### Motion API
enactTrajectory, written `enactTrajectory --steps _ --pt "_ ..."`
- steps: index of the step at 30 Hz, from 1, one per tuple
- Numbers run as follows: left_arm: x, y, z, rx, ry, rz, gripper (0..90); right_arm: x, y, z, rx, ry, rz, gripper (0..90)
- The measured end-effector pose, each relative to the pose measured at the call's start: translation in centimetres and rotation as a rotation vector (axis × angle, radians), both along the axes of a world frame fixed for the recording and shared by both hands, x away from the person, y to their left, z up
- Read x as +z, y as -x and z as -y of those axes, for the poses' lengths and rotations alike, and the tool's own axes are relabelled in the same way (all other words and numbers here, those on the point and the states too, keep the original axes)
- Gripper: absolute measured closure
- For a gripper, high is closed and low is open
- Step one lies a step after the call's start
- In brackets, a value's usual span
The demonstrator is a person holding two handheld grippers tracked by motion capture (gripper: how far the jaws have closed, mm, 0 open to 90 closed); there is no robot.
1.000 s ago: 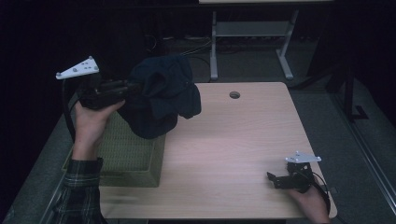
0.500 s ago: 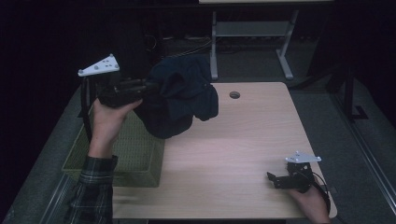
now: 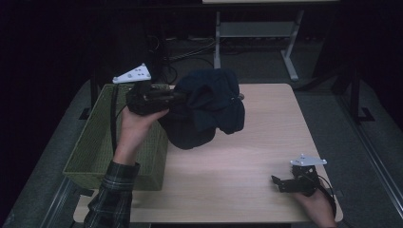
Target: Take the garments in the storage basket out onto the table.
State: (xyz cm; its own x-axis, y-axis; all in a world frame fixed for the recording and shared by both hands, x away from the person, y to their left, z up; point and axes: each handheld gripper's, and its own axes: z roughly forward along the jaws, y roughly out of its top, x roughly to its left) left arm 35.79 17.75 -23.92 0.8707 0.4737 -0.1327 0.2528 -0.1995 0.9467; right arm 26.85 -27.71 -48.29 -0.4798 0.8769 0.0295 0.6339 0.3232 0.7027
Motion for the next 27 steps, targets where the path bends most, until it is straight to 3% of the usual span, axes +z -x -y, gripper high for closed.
enactTrajectory --steps 17,27 --pt "-2.7 1.5 3.5 -0.065 0.004 -0.059 77.1 0.0 0.0 0.0 0.004 0.000 0.001 2.0" --pt "-5.8 2.1 5.8 -0.105 -0.011 -0.115 77.1 0.0 0.0 0.0 0.004 0.000 0.001 2.0"
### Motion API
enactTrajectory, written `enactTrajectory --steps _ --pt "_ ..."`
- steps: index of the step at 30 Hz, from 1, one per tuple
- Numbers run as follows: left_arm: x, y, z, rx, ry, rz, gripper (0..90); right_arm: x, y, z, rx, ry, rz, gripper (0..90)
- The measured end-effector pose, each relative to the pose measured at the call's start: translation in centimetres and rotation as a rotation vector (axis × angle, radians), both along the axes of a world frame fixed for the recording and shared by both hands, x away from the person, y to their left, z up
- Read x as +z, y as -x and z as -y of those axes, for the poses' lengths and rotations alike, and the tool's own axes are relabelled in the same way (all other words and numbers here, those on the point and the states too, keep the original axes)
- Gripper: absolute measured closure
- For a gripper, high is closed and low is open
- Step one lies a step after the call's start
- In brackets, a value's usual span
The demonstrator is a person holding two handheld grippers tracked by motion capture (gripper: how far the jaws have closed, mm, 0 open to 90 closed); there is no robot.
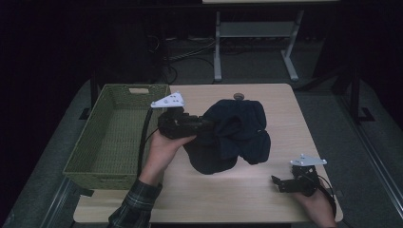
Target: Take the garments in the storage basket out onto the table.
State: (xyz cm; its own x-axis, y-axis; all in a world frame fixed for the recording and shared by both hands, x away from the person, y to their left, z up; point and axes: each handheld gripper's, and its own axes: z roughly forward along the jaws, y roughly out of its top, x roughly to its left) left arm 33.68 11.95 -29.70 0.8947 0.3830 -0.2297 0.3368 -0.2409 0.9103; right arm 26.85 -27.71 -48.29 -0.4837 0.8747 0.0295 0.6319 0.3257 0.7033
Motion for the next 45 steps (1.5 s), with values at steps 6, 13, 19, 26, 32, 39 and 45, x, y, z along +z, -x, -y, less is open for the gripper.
enactTrajectory --steps 6,13,19,26,32,39,45 --pt "-1.9 0.2 1.2 -0.025 -0.025 -0.037 77.2 0.0 0.0 0.0 0.003 0.001 0.001 2.0" --pt "-3.9 0.6 2.0 -0.034 -0.031 -0.083 77.3 0.0 0.0 0.0 0.004 0.001 0.000 2.0" --pt "-5.5 0.2 2.3 -0.022 -0.054 -0.107 77.2 0.0 0.0 0.0 0.004 0.001 -0.001 2.0" --pt "-7.3 -0.5 2.7 -0.002 -0.074 -0.134 77.1 0.0 0.0 0.0 0.004 -0.001 0.000 2.0" --pt "-9.0 -1.6 3.5 0.013 -0.108 -0.159 77.0 0.0 0.0 0.0 0.005 0.000 0.000 2.0" --pt "-10.9 -3.2 4.1 0.046 -0.129 -0.197 77.0 0.0 0.0 0.0 0.004 0.002 0.001 2.0" --pt "-12.5 -4.5 4.3 0.075 -0.150 -0.229 77.0 0.0 0.0 0.0 0.005 0.002 0.001 2.0"
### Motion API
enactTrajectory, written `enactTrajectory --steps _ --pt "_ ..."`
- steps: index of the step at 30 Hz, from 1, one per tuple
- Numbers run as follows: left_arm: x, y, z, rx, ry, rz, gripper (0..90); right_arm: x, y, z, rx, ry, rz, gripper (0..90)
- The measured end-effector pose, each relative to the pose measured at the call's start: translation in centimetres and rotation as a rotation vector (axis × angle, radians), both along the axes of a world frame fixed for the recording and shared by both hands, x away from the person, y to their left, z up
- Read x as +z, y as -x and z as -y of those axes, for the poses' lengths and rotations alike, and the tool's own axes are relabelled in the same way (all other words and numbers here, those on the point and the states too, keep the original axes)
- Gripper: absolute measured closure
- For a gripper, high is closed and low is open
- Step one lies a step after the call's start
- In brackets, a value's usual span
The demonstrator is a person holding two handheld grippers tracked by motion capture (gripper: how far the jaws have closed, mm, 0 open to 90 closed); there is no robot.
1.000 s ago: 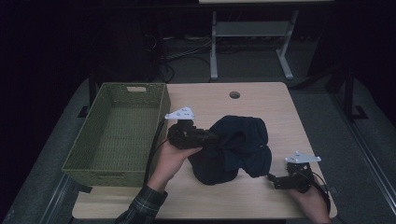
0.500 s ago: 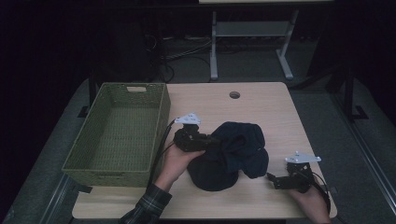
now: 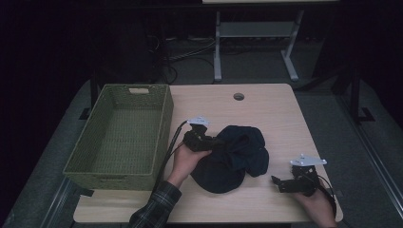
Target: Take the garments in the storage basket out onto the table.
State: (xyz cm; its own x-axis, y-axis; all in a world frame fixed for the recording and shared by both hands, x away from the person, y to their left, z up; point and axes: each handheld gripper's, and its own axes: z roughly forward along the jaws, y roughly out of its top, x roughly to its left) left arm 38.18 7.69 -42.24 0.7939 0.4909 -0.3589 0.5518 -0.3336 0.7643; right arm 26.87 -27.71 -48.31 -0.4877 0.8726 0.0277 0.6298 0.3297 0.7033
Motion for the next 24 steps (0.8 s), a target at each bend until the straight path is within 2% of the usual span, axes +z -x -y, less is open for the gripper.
enactTrajectory --steps 5,6,8,12,16,19,20,22,24 --pt "-0.8 -0.6 0.2 0.012 -0.017 -0.011 76.5 0.0 0.0 0.0 0.000 0.000 0.000 2.0" --pt "-1.2 -0.9 0.2 0.025 -0.039 -0.010 76.4 0.0 0.0 0.0 -0.001 0.000 0.000 2.0" --pt "-1.4 -1.1 0.2 0.033 -0.043 -0.014 75.7 0.0 0.0 0.0 0.000 0.000 0.000 2.0" --pt "-1.9 -1.5 0.2 0.058 -0.070 -0.011 70.4 0.0 0.0 0.0 -0.001 0.000 0.000 2.0" --pt "-1.7 -1.6 0.0 0.078 -0.091 0.011 55.2 0.0 0.0 0.0 0.000 0.000 0.000 2.0" --pt "-1.4 -1.6 -0.2 0.082 -0.091 0.024 42.3 0.0 0.0 0.0 -0.001 0.000 0.000 2.0" --pt "-0.9 -1.4 -0.5 0.098 -0.096 0.040 38.9 0.0 0.0 0.0 0.000 0.000 0.000 2.0" --pt "-0.7 -1.4 -0.7 0.099 -0.098 0.046 36.2 0.0 0.0 0.0 0.000 0.000 0.000 2.0" --pt "-0.2 -1.1 -1.1 0.104 -0.102 0.057 29.6 0.0 0.0 0.0 -0.001 0.000 -0.001 2.0"
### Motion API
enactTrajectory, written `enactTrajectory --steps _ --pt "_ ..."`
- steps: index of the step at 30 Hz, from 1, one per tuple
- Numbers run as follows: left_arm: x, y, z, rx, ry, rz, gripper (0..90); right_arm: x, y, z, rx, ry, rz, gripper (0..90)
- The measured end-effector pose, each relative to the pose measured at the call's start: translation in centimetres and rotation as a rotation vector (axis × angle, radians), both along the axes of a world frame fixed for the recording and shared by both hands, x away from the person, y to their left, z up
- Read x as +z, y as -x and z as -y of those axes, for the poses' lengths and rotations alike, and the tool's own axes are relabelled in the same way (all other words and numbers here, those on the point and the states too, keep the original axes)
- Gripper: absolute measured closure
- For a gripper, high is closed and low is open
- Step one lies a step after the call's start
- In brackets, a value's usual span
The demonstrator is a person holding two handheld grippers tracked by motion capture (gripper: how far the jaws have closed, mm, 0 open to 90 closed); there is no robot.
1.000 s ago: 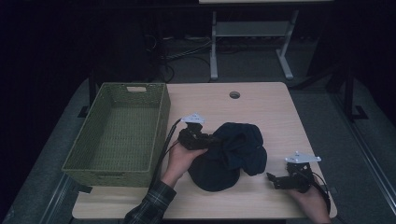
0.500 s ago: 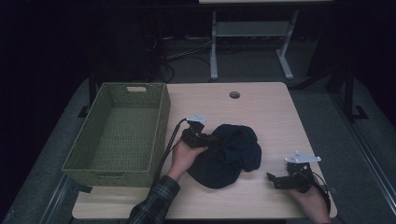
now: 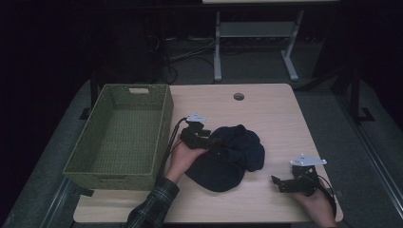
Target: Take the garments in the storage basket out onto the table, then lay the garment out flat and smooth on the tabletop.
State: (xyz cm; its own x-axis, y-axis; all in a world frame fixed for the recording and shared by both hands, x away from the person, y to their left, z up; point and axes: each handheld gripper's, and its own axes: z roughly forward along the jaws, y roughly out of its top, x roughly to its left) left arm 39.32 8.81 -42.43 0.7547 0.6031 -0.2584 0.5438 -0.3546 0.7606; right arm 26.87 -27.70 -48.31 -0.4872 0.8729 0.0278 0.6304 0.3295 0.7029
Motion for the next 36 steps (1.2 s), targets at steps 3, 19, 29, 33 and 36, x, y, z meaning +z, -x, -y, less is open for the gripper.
enactTrajectory --steps 3,19,29,33,36 --pt "0.6 0.5 -0.4 -0.002 -0.014 0.013 25.8 0.0 0.0 0.0 0.000 0.000 0.000 2.0" --pt "1.6 3.5 -1.6 -0.037 -0.030 0.051 24.0 1.0 0.0 0.1 0.020 -0.029 -0.025 9.5" --pt "1.8 4.5 -1.9 -0.072 -0.029 0.066 23.9 2.6 0.3 -1.1 0.100 -0.103 0.000 16.3" --pt "1.6 4.9 -2.0 -0.080 -0.029 0.060 23.9 3.2 0.3 -1.7 0.145 -0.159 0.003 23.5" --pt "1.6 5.3 -2.3 -0.077 -0.024 0.061 23.9 3.6 -0.1 -2.6 0.182 -0.172 0.010 30.1"
